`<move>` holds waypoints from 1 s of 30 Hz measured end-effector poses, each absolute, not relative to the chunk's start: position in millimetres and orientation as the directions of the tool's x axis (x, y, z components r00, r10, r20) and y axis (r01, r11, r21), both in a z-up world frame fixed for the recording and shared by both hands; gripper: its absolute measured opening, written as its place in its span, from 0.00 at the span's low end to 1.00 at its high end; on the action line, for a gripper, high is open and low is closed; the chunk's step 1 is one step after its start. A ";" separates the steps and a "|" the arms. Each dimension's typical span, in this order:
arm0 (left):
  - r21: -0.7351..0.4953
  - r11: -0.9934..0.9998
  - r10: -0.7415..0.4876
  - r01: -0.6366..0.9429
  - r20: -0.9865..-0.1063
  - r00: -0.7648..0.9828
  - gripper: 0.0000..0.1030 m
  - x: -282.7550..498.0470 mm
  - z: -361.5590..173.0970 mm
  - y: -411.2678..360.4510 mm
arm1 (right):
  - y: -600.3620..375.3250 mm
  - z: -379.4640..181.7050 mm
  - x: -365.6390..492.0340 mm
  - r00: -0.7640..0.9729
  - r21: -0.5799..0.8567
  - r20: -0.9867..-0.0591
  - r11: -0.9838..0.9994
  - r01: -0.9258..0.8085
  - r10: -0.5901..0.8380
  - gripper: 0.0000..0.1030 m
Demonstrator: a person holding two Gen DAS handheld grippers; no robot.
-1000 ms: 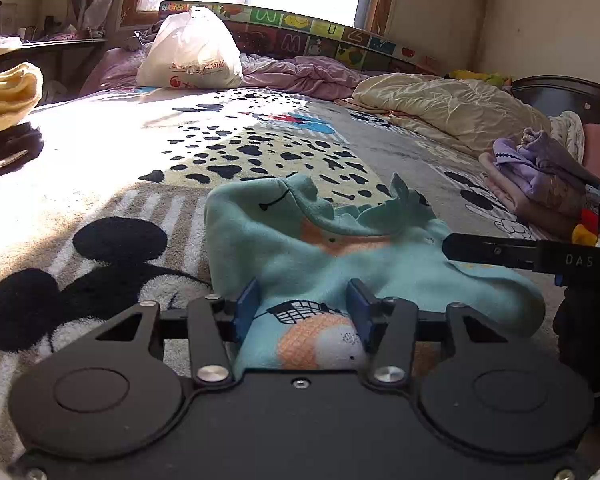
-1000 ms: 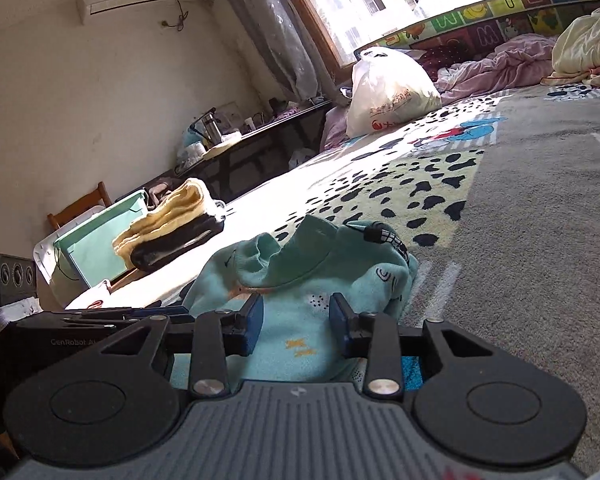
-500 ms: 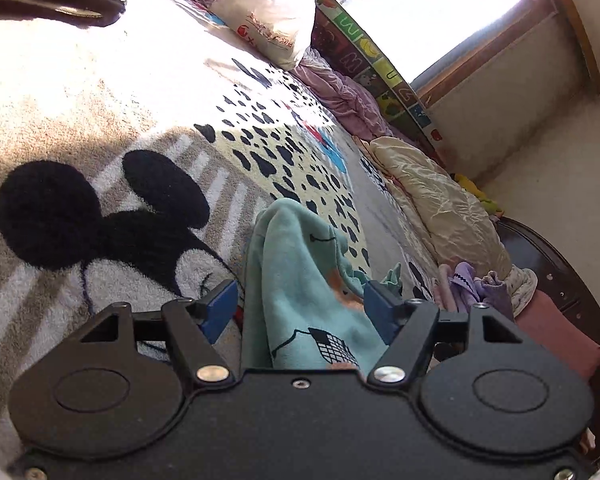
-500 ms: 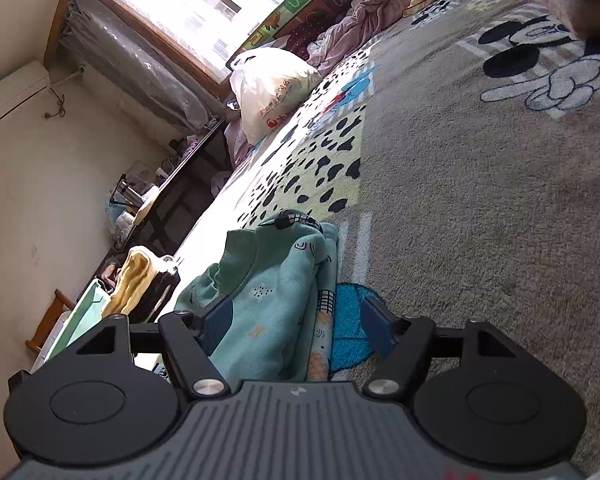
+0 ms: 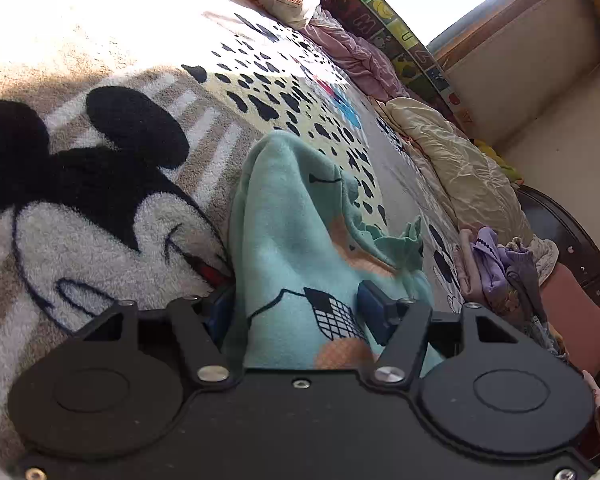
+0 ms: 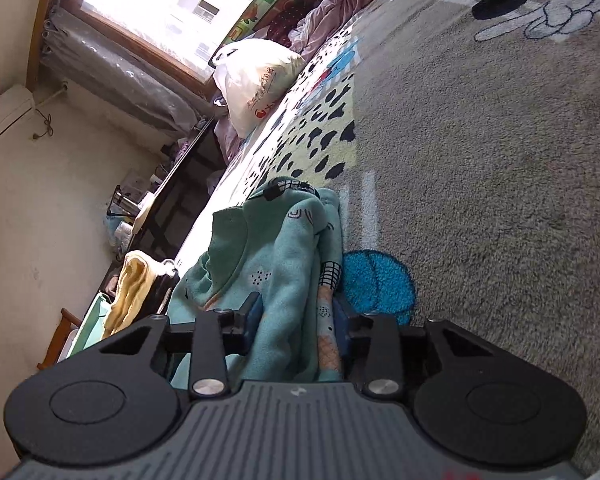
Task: Fold clothes
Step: 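Grasp the folded sweatshirt ends with both grippers and lift it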
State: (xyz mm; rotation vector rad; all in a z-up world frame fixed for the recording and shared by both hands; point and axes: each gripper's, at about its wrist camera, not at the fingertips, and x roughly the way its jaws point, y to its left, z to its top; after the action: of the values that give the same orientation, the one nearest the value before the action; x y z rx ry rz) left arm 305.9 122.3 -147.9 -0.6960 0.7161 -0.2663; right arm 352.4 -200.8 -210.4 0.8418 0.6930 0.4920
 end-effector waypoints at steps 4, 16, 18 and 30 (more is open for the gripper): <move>-0.718 0.696 -0.483 -0.012 -0.481 0.732 0.33 304.3 -149.5 123.2 | -214.2 -203.3 341.3 0.679 0.890 -0.282 0.449 -0.078 0.678 0.27; -0.774 0.632 -0.539 -0.031 -0.468 0.700 0.65 247.2 -149.1 153.4 | -225.3 -189.7 273.4 0.707 0.783 -0.381 0.615 -0.097 0.596 0.77; -0.774 0.633 -0.552 -0.011 -0.461 0.695 0.65 242.6 -150.1 157.9 | -220.4 -193.2 279.1 0.691 0.782 -0.383 0.614 -0.111 0.613 0.76; -0.802 0.584 -0.633 0.129 -0.350 0.690 0.30 243.5 -136.1 126.8 | -240.1 -181.4 258.9 0.724 0.888 -0.216 0.439 -0.132 0.655 0.35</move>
State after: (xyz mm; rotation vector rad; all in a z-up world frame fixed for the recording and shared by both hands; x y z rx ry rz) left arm 243.5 126.8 -136.1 -0.8365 0.6782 -0.4871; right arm 258.9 -240.1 -181.4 1.0053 0.5978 0.5269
